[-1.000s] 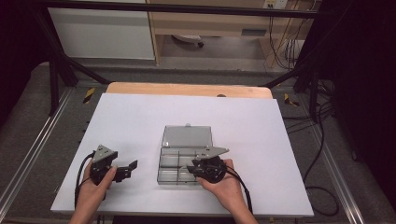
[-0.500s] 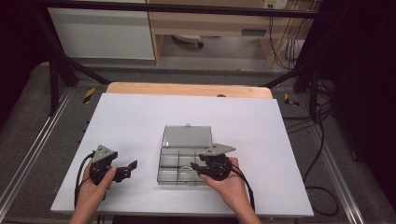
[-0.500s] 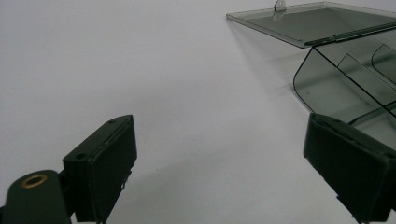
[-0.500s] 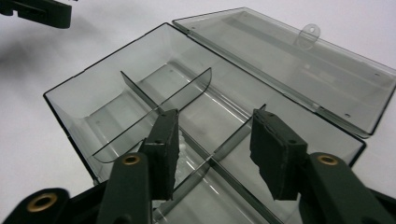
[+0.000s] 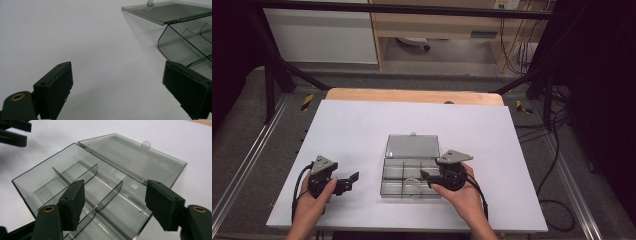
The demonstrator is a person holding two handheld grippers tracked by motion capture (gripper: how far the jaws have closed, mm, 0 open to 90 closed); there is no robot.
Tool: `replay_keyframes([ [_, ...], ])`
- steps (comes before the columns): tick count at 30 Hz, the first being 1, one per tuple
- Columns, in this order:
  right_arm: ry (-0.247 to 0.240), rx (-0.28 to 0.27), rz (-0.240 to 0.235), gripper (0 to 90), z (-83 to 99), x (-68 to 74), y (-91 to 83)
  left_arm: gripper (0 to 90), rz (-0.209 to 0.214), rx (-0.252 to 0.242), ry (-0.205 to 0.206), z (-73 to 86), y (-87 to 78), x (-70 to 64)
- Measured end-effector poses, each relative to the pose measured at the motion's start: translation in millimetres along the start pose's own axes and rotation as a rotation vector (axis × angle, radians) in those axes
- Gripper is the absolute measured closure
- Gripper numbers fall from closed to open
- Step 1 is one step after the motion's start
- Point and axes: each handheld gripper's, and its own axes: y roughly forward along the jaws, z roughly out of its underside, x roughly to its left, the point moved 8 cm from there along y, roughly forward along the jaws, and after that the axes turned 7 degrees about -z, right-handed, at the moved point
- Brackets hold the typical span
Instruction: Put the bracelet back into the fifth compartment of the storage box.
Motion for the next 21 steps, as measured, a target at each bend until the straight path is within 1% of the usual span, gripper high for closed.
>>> replay_keyframes([
  [6,0.027,-0.031,0.028,25.4,-2.3,-12.2,-10.0,9.4,-0.001,0.0,-0.002,0.2,-0.2,-0.2],
  [9,0.054,-0.038,0.043,22.2,-2.0,-18.1,-13.2,9.4,-0.001,0.0,-0.003,0.3,0.0,0.0],
  [12,0.064,-0.051,0.059,18.2,-2.5,-23.0,-16.4,9.3,-0.001,0.001,-0.002,0.4,0.1,-0.1],
  [14,0.067,-0.058,0.071,15.1,-2.9,-26.5,-18.2,9.3,-0.002,0.001,-0.002,0.4,0.1,-0.2],
  [16,0.064,-0.056,0.069,10.9,-2.1,-29.2,-18.5,9.3,-0.003,-0.001,-0.001,0.3,-0.2,-0.2],
  [18,0.057,-0.063,0.077,9.5,-1.1,-32.3,-19.3,9.3,-0.003,-0.004,-0.001,-0.1,-0.7,-0.3],
  [21,0.066,-0.084,0.089,8.2,-0.8,-37.0,-21.4,9.3,0.0,-0.006,-0.001,-0.2,-0.7,-0.9],
])
